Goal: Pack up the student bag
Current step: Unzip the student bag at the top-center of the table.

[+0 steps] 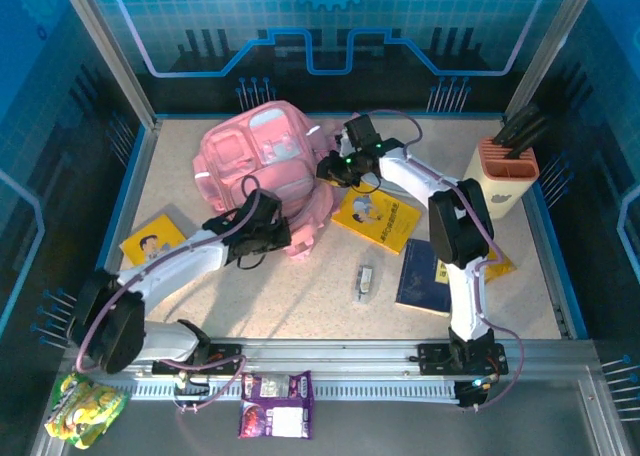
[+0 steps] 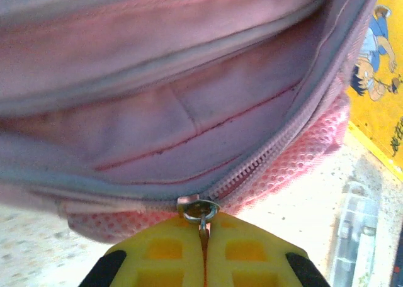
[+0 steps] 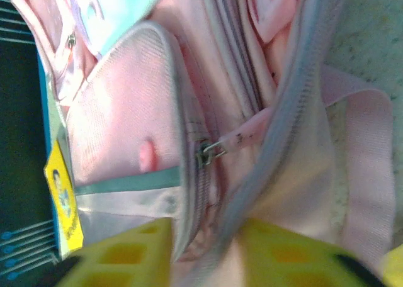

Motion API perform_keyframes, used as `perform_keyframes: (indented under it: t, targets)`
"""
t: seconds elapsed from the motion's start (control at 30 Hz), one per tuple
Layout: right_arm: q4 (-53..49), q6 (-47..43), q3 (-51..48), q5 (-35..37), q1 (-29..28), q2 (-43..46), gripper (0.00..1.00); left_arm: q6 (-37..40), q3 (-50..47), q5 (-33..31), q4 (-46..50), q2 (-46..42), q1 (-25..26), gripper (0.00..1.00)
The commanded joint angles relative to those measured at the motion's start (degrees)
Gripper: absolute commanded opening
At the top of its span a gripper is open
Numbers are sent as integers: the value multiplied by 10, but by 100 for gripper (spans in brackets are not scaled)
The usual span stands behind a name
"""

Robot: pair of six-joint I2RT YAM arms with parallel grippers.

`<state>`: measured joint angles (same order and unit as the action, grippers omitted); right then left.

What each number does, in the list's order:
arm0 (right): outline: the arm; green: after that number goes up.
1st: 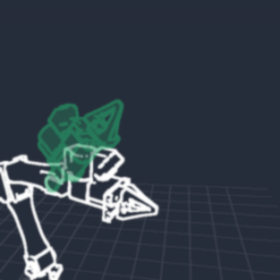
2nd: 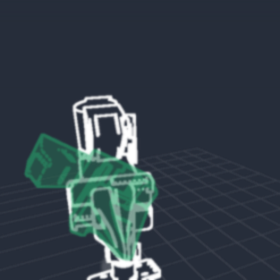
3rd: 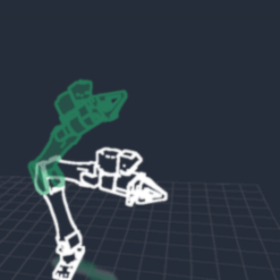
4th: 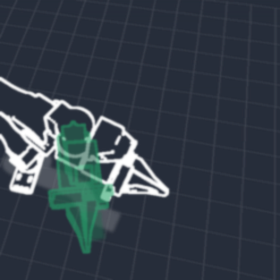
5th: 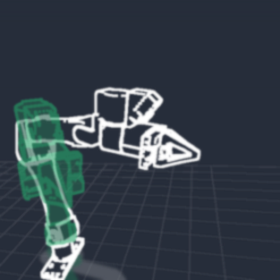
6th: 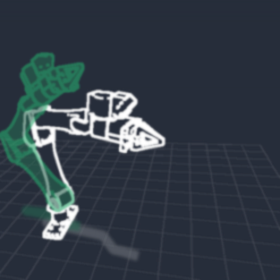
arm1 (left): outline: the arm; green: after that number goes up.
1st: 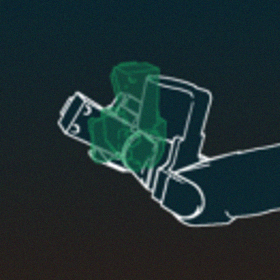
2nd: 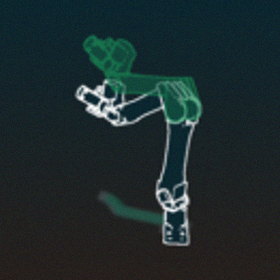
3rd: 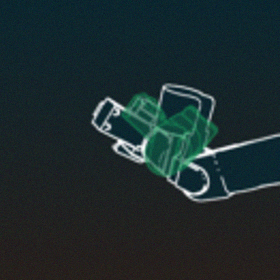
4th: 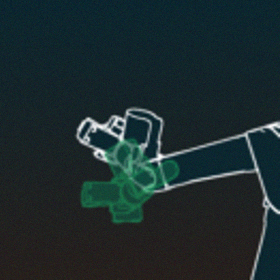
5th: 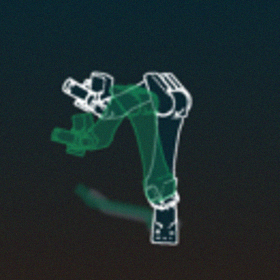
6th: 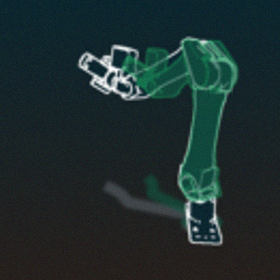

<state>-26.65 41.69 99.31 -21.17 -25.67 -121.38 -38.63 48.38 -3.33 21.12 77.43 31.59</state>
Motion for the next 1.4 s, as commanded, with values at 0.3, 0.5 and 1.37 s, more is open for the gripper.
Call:
perform_keyframes:
  t: [0.3,0.5,1.37]
  targets:
    - [-121,-13,-130,50,-43,167,59,-3,40,33,-66,30,18,0]
    - [-149,15,-82,95,-81,120,65,-5,39,35,-71,34,25,0]
    - [-140,7,0,208,-91,44,0,37,7,-7,-14,-22,27,0]
